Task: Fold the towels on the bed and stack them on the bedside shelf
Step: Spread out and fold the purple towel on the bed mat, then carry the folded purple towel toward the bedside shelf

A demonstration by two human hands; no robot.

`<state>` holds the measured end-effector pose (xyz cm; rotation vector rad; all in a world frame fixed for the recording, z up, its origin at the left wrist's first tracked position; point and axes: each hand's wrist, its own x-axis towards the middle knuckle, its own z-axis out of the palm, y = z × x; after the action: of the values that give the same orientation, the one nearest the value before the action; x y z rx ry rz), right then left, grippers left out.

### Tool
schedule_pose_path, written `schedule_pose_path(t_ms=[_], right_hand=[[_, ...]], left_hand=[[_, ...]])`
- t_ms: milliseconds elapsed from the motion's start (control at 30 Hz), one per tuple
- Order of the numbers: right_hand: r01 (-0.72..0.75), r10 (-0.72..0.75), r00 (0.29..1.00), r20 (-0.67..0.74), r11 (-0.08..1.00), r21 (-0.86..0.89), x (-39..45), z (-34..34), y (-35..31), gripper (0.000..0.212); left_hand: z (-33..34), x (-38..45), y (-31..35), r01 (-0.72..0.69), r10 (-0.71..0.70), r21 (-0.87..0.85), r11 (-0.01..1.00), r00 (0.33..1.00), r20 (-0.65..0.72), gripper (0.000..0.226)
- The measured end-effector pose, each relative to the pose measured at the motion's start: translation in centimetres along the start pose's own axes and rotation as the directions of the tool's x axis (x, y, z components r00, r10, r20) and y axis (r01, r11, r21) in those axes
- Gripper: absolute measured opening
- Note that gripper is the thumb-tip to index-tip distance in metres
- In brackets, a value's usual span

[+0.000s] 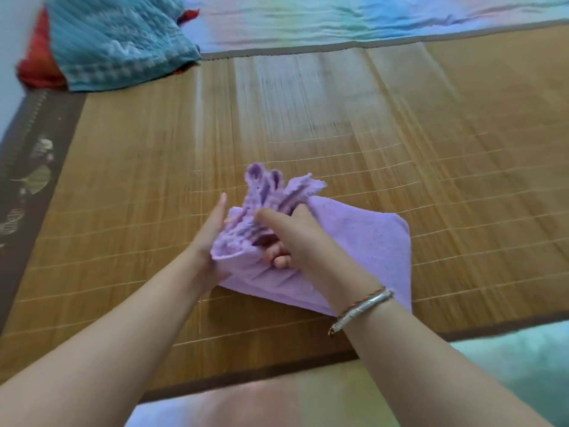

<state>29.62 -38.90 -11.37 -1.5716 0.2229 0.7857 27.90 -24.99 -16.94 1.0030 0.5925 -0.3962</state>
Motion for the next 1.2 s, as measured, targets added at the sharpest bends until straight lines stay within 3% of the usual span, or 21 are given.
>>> schedule_pose_path(t_ms=[67,167,233,300,333,400,467,567,667,700,767,833,933,1067,1200], right_hand=[[-0.018,0.028,0.996,0.088,0.993,-0.120,-0.5,0.9,-0.1,0.027],[0.101,-0.155,0.971,-0.182,0.956,-0.276,-0.7,-1.1,1.4,0.019],[0.108,-0.333,0.846,-0.416,0.872,-0.478,-0.7,-3.6,3.1,0.022],[0.000,-0.455,0.692,-0.560,0.777,-0.630,-1.0,-6.1,4.9,0.035],[-0.061,-0.459,0.652,-0.604,0.762,-0.645,-1.1,-7.2,5.8,0.043],[-0.174,-0.353,0.657,-0.666,0.789,-0.589,-1.3,-8.6,7.7,0.061],[-0.222,-0.207,0.675,-0.708,0.858,-0.463,-1.6,-9.3,8.9,0.079],[-0.219,0.080,0.669,-0.739,0.971,-0.093,-2.2,-10.2,9.5,0.087],[-0.230,0.335,0.777,-0.532,0.939,0.256,-3.6,-11.5,9.5,0.096],[-0.264,0.366,0.804,-0.469,0.926,0.271,-4.4,-11.8,9.2,0.095],[-0.299,0.371,0.845,-0.385,0.925,0.234,-6.6,-11.8,7.4,0.072],[-0.301,0.345,0.882,-0.321,0.937,0.179,-8.5,-10.7,5.3,0.056],[-0.261,0.274,0.929,-0.247,0.962,0.084,-10.2,-7.9,2.2,0.075],[-0.175,0.169,0.981,-0.095,0.983,-0.053,-11.3,-2.0,-2.7,0.083],[-0.036,0.076,0.974,0.214,0.982,-0.185,-15.7,8.3,-7.3,0.074]], left_hand=[[-1.9,-0.3,1.2,0.044,-0.038,0.068,0.997,0.996,-0.085,0.078],[-4.0,-0.3,2.1,0.180,-0.123,0.338,0.924,0.975,-0.185,0.081],[-4.0,-0.1,2.2,0.188,-0.096,0.553,0.812,0.977,-0.192,0.069],[-3.4,0.4,1.7,0.122,0.010,0.731,0.671,0.985,-0.174,0.053],[-3.0,0.9,1.2,0.087,0.084,0.786,0.613,0.981,-0.175,0.043],[-2.7,1.7,0.4,0.077,0.197,0.853,0.516,0.959,-0.205,0.024],[-3.1,2.1,-0.1,0.143,0.227,0.865,0.481,0.933,-0.281,0.027],[-3.4,1.8,-0.7,0.215,0.087,0.750,0.626,0.936,-0.341,0.053],[-2.9,0.2,-0.9,0.201,-0.015,0.615,0.762,0.956,-0.292,0.051],[-2.4,-1.0,-0.7,0.174,-0.007,0.618,0.767,0.964,-0.264,0.040],[-1.1,-4.2,0.4,0.110,0.039,0.614,0.782,0.974,-0.224,0.022],[0.0,-7.5,2.1,0.047,0.104,0.595,0.803,0.971,-0.217,0.019],[1.0,-14.0,5.4,-0.074,0.258,0.558,0.827,0.930,-0.260,0.021],[-0.6,-25.2,9.4,-0.190,0.496,0.608,0.771,0.778,-0.386,0.008],[-5.6,-38.9,10.2,-0.139,0.618,0.642,0.754,0.478,-0.624,0.022]])
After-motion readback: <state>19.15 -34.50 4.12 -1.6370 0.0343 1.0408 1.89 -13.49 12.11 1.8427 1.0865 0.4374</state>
